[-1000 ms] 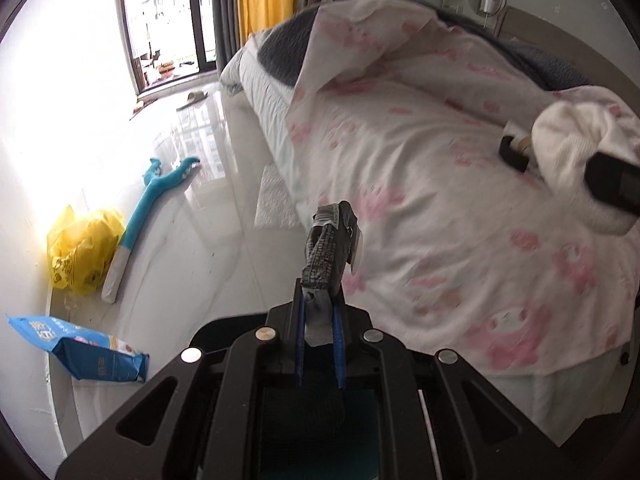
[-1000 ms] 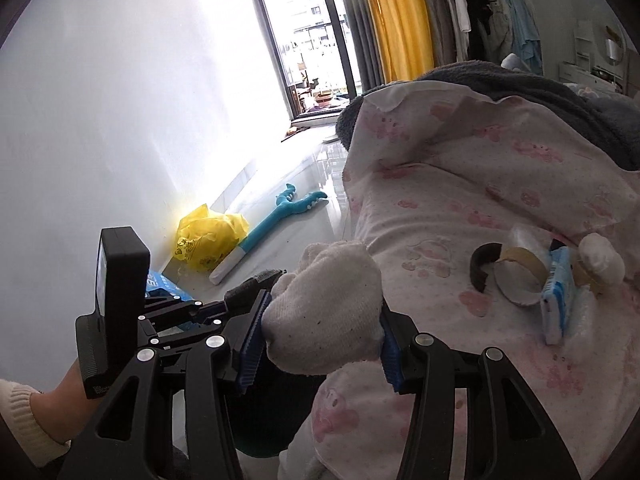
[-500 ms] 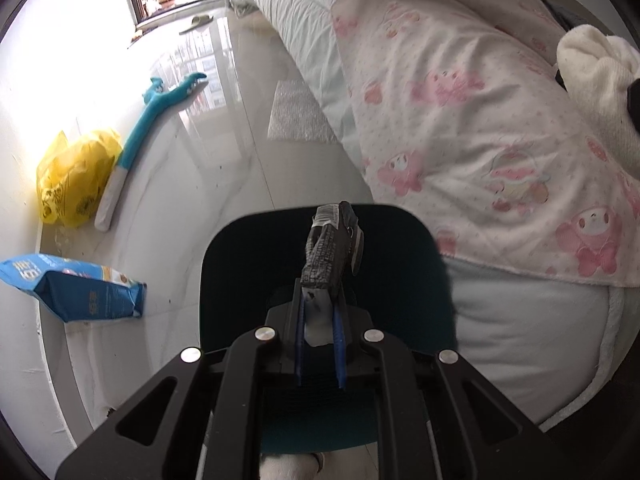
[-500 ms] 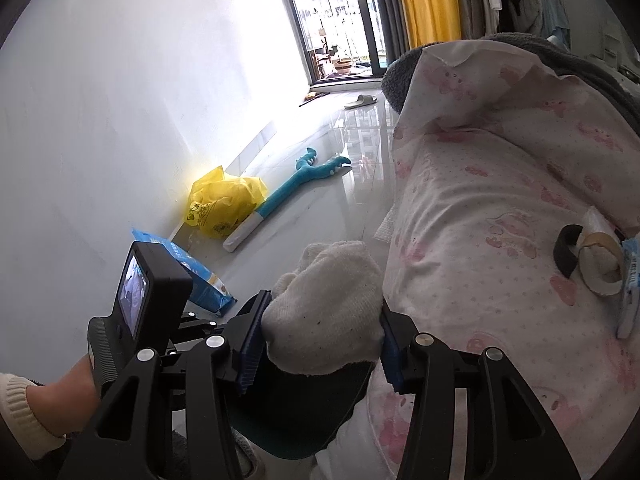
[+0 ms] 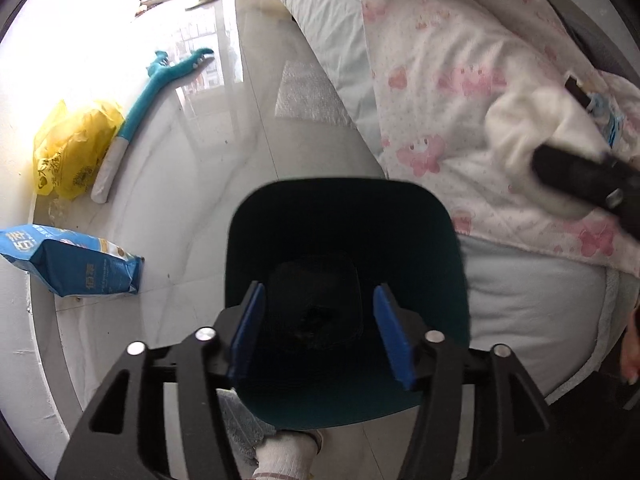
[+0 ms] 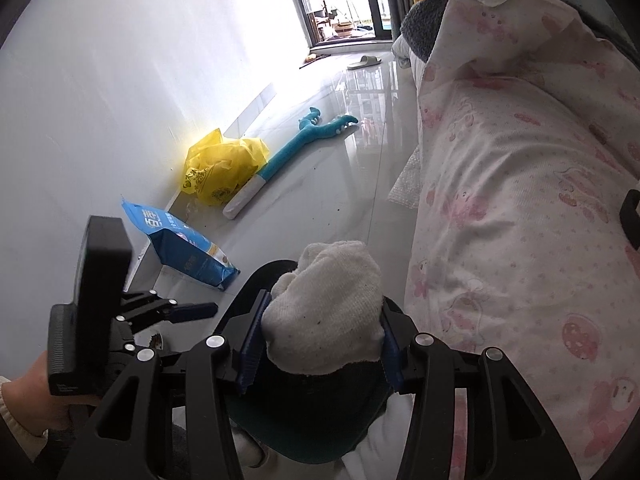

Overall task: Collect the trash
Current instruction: 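Carry the tissue ball over the teal bin and open the right tool, then bring the right tool back toward the items on the bed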

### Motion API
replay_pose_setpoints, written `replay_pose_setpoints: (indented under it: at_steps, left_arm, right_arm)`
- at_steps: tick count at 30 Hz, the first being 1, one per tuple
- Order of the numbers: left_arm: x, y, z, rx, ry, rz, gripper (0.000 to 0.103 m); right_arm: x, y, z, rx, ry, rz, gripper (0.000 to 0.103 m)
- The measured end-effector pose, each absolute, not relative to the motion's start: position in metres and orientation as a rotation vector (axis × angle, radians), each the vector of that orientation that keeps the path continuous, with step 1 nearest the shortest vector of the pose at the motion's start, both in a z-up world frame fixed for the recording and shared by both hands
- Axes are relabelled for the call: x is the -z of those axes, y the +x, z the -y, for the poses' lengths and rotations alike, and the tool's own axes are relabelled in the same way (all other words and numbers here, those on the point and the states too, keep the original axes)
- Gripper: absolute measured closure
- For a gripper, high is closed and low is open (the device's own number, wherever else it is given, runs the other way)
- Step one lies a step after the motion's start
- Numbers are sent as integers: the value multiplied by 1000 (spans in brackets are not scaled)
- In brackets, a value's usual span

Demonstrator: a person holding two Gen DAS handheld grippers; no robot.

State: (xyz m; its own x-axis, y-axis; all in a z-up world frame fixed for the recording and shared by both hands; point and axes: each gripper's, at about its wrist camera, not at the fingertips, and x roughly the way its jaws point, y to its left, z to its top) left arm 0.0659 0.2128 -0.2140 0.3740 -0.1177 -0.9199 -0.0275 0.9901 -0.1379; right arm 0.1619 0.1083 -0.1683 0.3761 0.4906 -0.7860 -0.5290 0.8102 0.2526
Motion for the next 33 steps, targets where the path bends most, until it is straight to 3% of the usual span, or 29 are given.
replay_pose_setpoints:
  at_steps: [6,11,24,28,33]
  left_arm:
    - [186,57,-236,-48,-153,-1037,37]
    - [165,49,-258,-86,-211,-932,24]
    - [102,34,-260,-110,-155,-727,9]
    - [87,29,-257,-122,-132,-661,7]
    - [66,27,-251,-99,-125,-595,7]
  right_arm:
    - [196,163,-129,-644,-65,-1051,53]
    - [224,165,-147,-638,-71,-1114,53]
    - [280,156,-178,-619,-145,-1225,52]
    - [286,153,-178,-612,-159,-1251,48]
    - [287,145,-178,-614,-205,-1266,31]
